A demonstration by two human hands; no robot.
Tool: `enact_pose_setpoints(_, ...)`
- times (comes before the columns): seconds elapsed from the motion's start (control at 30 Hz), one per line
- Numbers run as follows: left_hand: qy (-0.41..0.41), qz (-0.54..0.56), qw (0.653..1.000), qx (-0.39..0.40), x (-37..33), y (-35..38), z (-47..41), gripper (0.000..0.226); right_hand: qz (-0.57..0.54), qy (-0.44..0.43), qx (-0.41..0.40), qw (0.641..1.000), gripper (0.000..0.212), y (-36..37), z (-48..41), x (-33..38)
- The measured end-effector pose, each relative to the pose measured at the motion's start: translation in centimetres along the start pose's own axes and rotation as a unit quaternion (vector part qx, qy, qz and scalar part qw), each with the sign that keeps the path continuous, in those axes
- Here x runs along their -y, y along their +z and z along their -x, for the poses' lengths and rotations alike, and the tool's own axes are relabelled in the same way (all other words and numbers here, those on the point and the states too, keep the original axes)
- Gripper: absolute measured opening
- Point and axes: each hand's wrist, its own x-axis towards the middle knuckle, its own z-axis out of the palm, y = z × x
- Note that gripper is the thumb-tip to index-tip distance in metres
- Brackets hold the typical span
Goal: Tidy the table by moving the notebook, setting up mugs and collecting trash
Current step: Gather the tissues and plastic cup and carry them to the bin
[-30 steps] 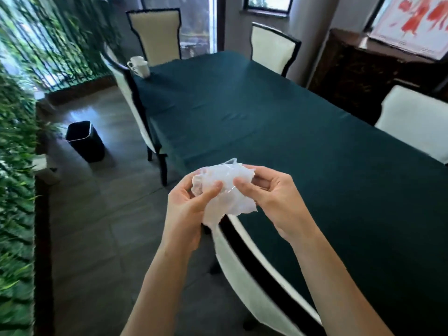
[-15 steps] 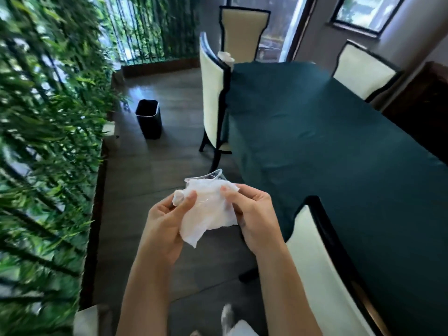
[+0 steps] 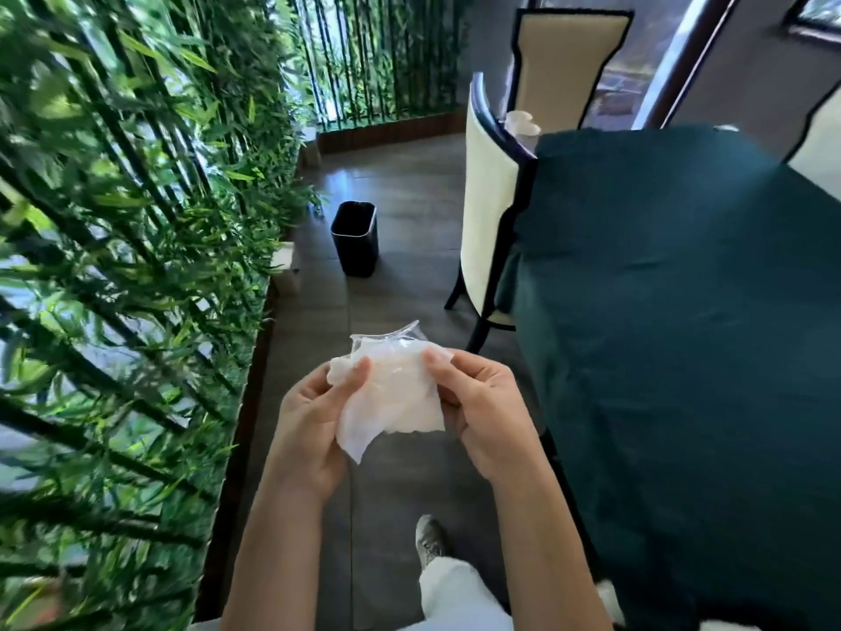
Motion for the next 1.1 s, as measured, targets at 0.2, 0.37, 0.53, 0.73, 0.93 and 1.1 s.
enact_pose_setpoints(0.2,0.012,-0.002,0.999,0.037,-3.2,3.9,-9.4,0.034,-0.032,-0.008,0.003,0.999,0.025,-1.1,-10.2,4.9)
enact_pose_setpoints(0.37,0.019,0.004,0.999,0.037,-5.3,4.7,-15.4,0.05,-0.049,0.017,0.022,0.998,0.031,-0.9,-16.7,6.5)
enact_pose_setpoints(0.53,0.023,0.023,0.999,0.019,-7.0,4.1,-22.0,0.059,-0.064,0.035,0.015,0.997,0.03,0.8,-23.8,6.6)
enact_pose_setpoints(0.73,0.041,0.041,0.998,0.005,-11.3,3.0,-33.0,0.028,-0.066,0.024,-0.006,0.998,0.034,4.3,-35.2,7.4)
enact_pose_setpoints(0.93,0.053,0.029,0.998,0.0,-17.9,1.8,-43.8,0.024,-0.052,0.006,-0.026,0.998,0.026,10.1,-46.1,9.8)
enact_pose_setpoints(1.1,0.063,0.016,0.998,0.009,-22.1,0.4,-51.1,0.025,-0.044,0.002,-0.034,0.998,0.031,13.4,-53.2,10.9)
